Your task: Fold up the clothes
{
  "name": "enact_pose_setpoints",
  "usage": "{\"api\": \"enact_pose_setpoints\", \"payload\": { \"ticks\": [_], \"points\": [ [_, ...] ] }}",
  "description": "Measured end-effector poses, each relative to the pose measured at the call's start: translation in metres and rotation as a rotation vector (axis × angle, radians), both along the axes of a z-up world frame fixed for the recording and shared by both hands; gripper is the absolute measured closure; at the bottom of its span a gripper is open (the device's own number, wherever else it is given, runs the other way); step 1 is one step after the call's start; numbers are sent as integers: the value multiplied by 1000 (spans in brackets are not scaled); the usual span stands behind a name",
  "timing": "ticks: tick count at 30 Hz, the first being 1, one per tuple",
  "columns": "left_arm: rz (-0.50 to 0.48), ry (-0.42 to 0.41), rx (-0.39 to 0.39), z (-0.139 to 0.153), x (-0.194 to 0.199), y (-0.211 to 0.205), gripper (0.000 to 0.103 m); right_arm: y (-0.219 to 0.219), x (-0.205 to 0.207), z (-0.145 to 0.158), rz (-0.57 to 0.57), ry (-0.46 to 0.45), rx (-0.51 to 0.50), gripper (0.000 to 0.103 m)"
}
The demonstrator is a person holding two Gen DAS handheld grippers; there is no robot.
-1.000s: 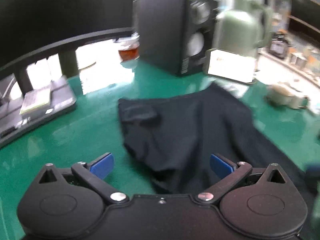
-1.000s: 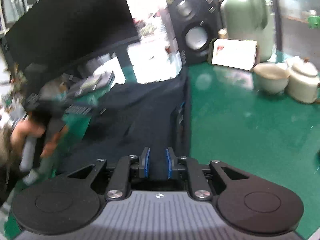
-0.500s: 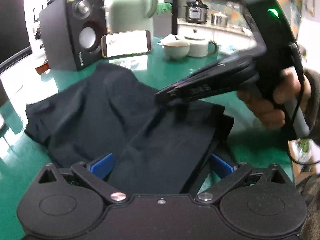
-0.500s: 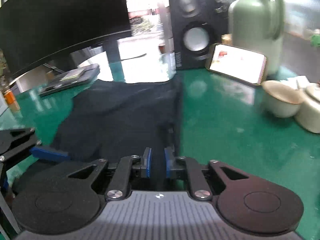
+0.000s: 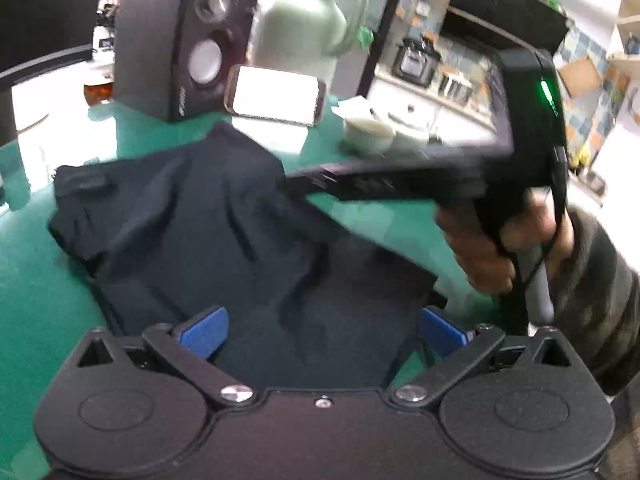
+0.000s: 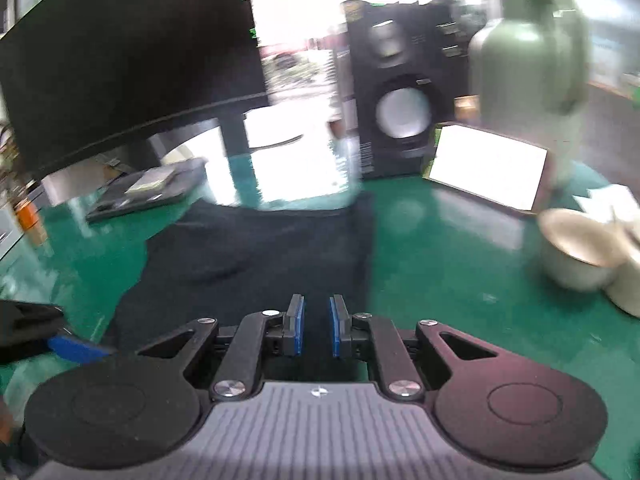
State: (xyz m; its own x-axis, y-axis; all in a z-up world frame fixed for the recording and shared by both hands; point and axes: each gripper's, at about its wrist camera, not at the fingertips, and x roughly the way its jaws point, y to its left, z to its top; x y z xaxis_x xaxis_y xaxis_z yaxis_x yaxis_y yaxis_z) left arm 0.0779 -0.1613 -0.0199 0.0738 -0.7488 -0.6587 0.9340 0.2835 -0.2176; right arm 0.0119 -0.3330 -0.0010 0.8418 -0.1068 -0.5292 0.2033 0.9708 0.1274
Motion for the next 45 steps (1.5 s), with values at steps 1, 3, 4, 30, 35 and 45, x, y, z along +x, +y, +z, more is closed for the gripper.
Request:
{"api": "enact_pose_setpoints", "payload": {
  "ticks": [1, 3, 4, 30, 35, 45],
  "points": [
    [-1, -2, 0, -1, 0, 0, 0, 1, 7, -3, 25, 16, 4, 90],
    [-9, 3, 5, -1, 1, 1, 0, 1, 14, -9, 40, 51, 1, 96],
    [-15, 5, 12, 0, 3, 2, 0, -2, 11, -10, 13, 59, -10, 96],
    [435, -161, 142, -16, 166, -53, 0, 53, -88, -17, 185, 58, -221, 89],
    [485, -86, 61, 2, 164, -38, 0, 55, -93, -9, 166, 38, -202, 87],
    [201, -63, 68, -10, 117, -70, 7, 81, -53, -12, 287, -25, -128, 81]
  ]
}}
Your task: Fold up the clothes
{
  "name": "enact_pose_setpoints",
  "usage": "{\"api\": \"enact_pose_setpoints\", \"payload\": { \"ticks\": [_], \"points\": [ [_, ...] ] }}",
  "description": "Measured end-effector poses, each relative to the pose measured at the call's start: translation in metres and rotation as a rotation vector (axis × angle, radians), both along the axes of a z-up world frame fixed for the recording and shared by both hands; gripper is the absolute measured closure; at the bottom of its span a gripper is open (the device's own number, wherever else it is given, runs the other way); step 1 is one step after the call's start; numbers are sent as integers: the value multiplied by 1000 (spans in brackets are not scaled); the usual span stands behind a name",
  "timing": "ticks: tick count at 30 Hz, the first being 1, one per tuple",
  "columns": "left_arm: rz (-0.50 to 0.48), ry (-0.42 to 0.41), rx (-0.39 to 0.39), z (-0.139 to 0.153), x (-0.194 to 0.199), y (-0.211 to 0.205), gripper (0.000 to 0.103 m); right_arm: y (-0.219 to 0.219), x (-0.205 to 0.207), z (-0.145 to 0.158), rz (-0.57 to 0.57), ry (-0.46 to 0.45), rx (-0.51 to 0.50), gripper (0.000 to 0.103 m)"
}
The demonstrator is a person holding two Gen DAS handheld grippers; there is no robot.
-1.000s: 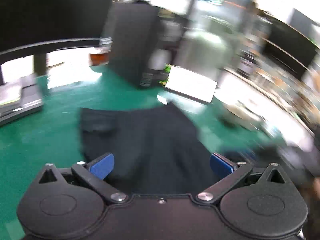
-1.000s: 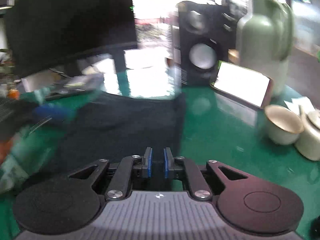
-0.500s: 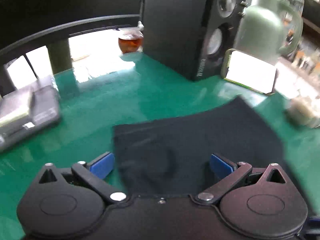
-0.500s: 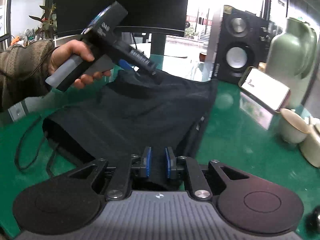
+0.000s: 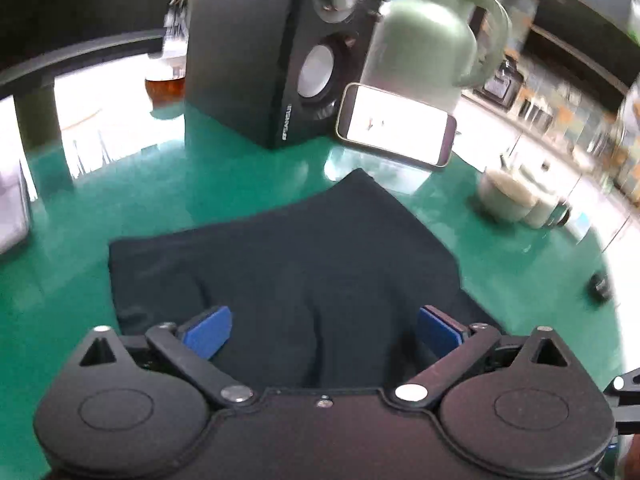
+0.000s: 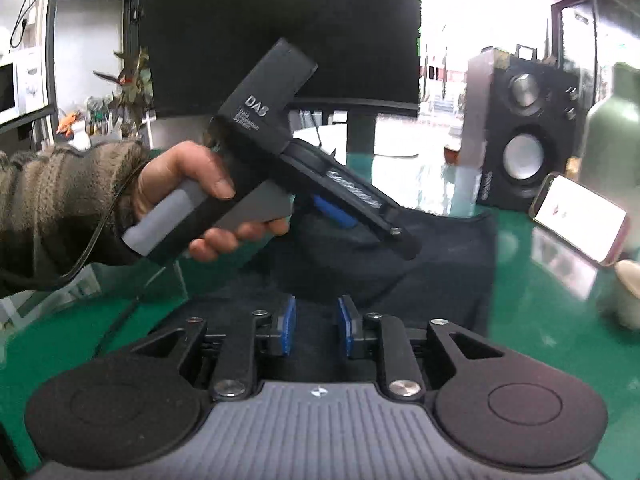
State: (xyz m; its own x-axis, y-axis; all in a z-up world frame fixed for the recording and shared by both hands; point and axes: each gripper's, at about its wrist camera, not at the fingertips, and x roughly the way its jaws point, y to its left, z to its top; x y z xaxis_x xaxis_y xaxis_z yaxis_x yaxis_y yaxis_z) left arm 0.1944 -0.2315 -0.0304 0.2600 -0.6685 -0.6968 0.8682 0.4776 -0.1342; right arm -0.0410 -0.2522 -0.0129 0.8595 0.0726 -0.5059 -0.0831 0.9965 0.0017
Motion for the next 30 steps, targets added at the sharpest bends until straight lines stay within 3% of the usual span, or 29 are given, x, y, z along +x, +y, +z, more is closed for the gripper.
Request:
{"api": "enact_pose_setpoints", "payload": {
  "ticks": [4, 7, 14, 17, 20, 24, 25, 26, 27, 30],
  "points": [
    [32, -73, 58, -5, -1, -2, 9, 3, 2, -6, 15, 43, 15, 79],
    [41, -92, 84, -3, -6, 2, 8, 12, -6, -6, 33, 45, -12, 79],
    [87, -95, 120, 3, -19, 37, 6, 26, -20, -5, 123, 74, 43, 79],
    [166, -118, 138, 9, -18, 57, 6, 29, -22, -5, 153, 81, 51, 79],
    [183, -104, 73, 25, -25, 79, 3, 19, -25, 4, 151, 67, 57, 67],
    [27, -106, -2, 40, -70, 105, 1, -31, -16, 18, -82, -8, 103, 66],
    [-28, -95, -6, 39, -85, 107, 1, -43, -9, 20, -142, -16, 114, 70],
    [-78, -81, -8, 35, -99, 106, 1, -51, -3, 21, -168, -20, 118, 80],
    [-101, -72, -10, 32, -106, 104, 1, -59, 5, 22, -195, -21, 121, 84],
    [-160, -27, -18, 23, -128, 103, 1, -73, 37, 24, -229, -16, 107, 85]
  ]
}}
